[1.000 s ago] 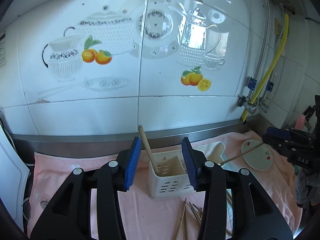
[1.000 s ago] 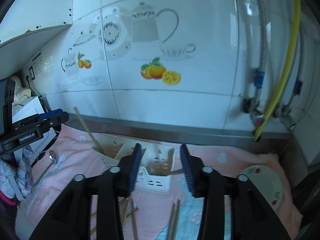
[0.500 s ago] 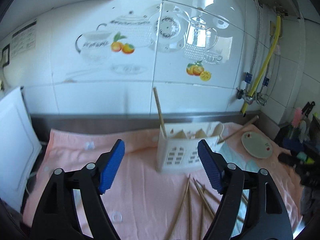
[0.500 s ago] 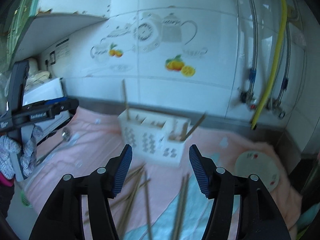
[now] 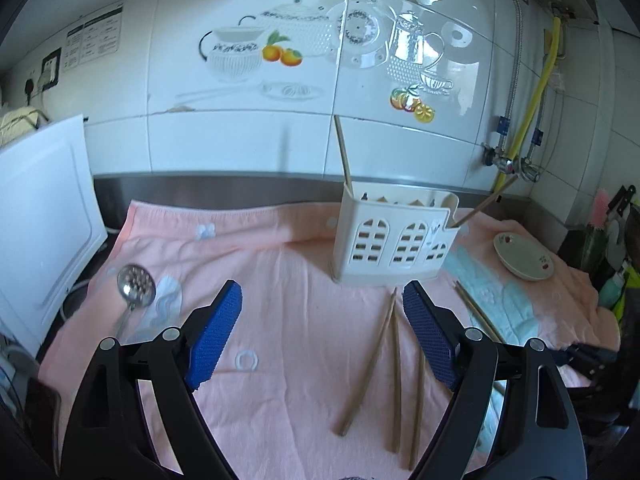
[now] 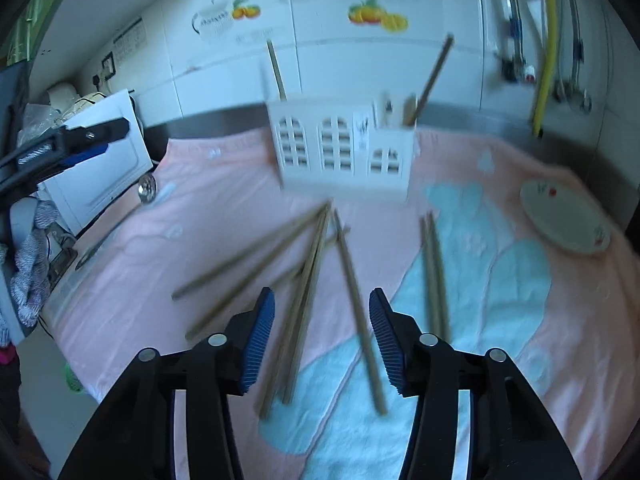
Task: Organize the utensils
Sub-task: 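Move the left tool back to the chopsticks while the right tool returns too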
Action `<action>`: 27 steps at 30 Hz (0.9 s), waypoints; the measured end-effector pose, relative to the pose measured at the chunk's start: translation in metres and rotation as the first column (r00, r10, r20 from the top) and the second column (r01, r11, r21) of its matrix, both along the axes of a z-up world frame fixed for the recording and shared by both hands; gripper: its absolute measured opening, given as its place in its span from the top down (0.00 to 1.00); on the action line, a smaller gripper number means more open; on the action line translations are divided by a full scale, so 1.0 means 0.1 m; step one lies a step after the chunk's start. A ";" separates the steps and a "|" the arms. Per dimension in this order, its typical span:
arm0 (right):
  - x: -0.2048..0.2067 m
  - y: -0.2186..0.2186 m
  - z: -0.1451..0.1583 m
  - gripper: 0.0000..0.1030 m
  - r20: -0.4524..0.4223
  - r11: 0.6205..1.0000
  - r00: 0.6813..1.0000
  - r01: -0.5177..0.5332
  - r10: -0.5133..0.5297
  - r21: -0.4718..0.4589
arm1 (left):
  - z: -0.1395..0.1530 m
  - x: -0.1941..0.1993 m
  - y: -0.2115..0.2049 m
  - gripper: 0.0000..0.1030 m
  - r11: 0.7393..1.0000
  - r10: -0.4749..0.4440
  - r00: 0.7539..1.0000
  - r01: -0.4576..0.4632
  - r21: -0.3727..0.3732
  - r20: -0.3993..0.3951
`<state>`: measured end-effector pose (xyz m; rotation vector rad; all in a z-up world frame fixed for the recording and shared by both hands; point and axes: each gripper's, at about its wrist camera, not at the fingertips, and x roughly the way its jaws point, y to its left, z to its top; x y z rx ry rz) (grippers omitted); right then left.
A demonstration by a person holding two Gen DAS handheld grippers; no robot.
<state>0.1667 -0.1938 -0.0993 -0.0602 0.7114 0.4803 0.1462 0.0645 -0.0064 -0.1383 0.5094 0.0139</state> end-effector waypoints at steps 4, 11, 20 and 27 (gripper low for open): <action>0.01 0.05 -0.24 0.62 -0.058 1.000 0.998 0.001 -0.001 0.008 | -0.09 -0.10 0.02 0.20 1.000 0.007 1.000 -0.007 -0.011 -0.012; 0.10 0.15 -0.47 0.77 -0.116 1.000 0.993 0.006 -0.003 0.021 | -0.23 -0.20 0.06 0.20 1.000 0.022 0.999 -0.023 -0.012 -0.039; 0.15 0.22 -0.58 0.84 -0.145 1.000 0.989 0.017 -0.014 0.014 | -0.35 -0.26 0.13 0.20 0.998 0.039 0.997 -0.042 -0.041 -0.068; 0.18 0.24 -0.64 0.87 -0.163 1.000 0.986 0.020 -0.018 0.007 | -0.43 -0.28 0.14 0.20 0.998 0.045 0.995 -0.049 -0.048 -0.088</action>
